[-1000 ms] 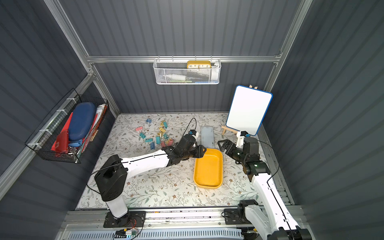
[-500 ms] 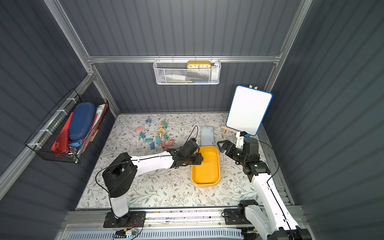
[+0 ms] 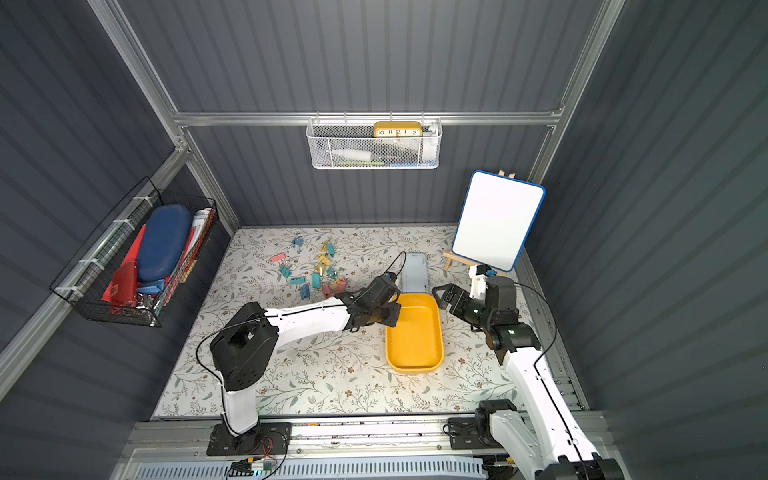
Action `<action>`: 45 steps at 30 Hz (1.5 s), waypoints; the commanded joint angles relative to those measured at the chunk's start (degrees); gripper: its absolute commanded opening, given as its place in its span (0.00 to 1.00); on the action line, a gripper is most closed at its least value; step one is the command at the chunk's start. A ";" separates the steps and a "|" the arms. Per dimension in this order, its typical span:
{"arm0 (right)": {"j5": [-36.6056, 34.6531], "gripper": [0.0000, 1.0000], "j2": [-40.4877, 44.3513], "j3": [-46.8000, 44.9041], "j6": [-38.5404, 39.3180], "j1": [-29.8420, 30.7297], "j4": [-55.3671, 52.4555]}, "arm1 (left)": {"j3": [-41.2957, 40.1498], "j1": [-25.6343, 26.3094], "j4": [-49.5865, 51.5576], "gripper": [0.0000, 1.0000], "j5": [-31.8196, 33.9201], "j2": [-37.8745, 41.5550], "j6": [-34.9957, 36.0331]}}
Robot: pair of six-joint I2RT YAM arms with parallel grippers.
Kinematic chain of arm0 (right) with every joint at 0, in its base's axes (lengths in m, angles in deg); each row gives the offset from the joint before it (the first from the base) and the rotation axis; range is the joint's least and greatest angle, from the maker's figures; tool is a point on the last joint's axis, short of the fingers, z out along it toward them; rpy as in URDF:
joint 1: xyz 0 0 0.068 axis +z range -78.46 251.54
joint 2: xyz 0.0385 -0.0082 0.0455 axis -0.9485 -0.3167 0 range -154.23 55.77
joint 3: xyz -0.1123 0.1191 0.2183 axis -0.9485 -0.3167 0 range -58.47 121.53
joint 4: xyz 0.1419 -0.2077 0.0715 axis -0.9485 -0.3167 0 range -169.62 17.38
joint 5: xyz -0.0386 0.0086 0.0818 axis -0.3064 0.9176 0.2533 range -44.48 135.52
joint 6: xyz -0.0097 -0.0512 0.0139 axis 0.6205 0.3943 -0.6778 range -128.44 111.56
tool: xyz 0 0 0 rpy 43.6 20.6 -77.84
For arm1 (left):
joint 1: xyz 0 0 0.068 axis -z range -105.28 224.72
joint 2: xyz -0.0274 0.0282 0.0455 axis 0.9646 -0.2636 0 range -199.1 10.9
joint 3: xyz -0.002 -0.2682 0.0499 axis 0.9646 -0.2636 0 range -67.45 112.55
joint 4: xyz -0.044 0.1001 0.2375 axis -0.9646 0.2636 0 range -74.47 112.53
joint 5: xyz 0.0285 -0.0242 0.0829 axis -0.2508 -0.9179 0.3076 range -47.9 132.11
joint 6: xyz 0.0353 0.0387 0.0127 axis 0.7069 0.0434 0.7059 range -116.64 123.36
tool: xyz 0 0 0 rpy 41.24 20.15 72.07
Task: Put the binder clips in the storage box
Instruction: Adjust the storage box at the center of the board.
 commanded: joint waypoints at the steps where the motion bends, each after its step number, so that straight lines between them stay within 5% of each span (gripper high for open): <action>1: 2.17 0.94 -0.30 1.38 3.57 0.78 -3.13 | 1.24 -4.84 1.61 0.00 -2.20 -0.99 12.82; 6: 2.68 0.94 -3.39 4.51 8.17 2.77 -8.93 | 2.57 -7.39 0.71 0.00 -6.41 0.79 17.80; 10: 2.29 0.94 -5.38 6.09 8.75 3.80 -10.81 | 2.72 -7.27 -1.10 0.24 -2.98 5.31 11.46; 16: 0.76 0.94 -5.71 5.71 6.47 5.20 -6.82 | 0.73 -3.84 8.24 0.40 11.26 15.00 -20.71; 18: -0.04 0.94 -6.01 5.45 6.12 5.60 -5.98 | -1.85 -2.39 10.51 0.48 11.46 16.86 -28.01; 21: -0.44 0.94 -7.01 5.26 5.18 6.26 -4.65 | -6.04 -1.54 9.83 0.66 6.31 17.81 -33.03; 23: -0.41 0.94 -7.61 5.51 4.81 7.00 -4.28 | -8.29 -1.37 8.13 0.97 3.09 17.27 -34.00; 26: -1.00 0.95 -7.92 5.88 4.97 8.01 -4.46 | -10.27 -1.36 5.13 0.99 -0.07 15.00 -33.64; 29: -1.64 0.95 -7.69 6.33 5.69 8.41 -5.74 | -10.93 -1.28 3.64 0.98 -1.59 12.07 -33.00; 31: -1.97 0.95 -7.49 6.61 6.16 8.51 -6.51 | -12.19 -1.18 1.62 0.90 -2.22 10.55 -32.40; 33: -2.11 0.96 -7.38 6.59 6.46 8.64 -6.86 | -12.98 -1.19 0.21 0.77 -2.68 8.99 -30.40; 37: -2.45 0.96 -7.21 6.85 6.98 8.69 -7.84 | -11.71 -1.19 1.35 0.36 -2.86 7.25 -25.57; 40: -2.63 0.96 -7.21 7.20 7.79 8.85 -8.93 | -9.38 -1.13 4.09 0.09 -1.45 7.86 -14.86; 45: -2.56 0.96 -7.29 7.65 9.57 9.59 -11.28 | -7.49 -1.42 3.29 0.00 -2.88 8.21 6.97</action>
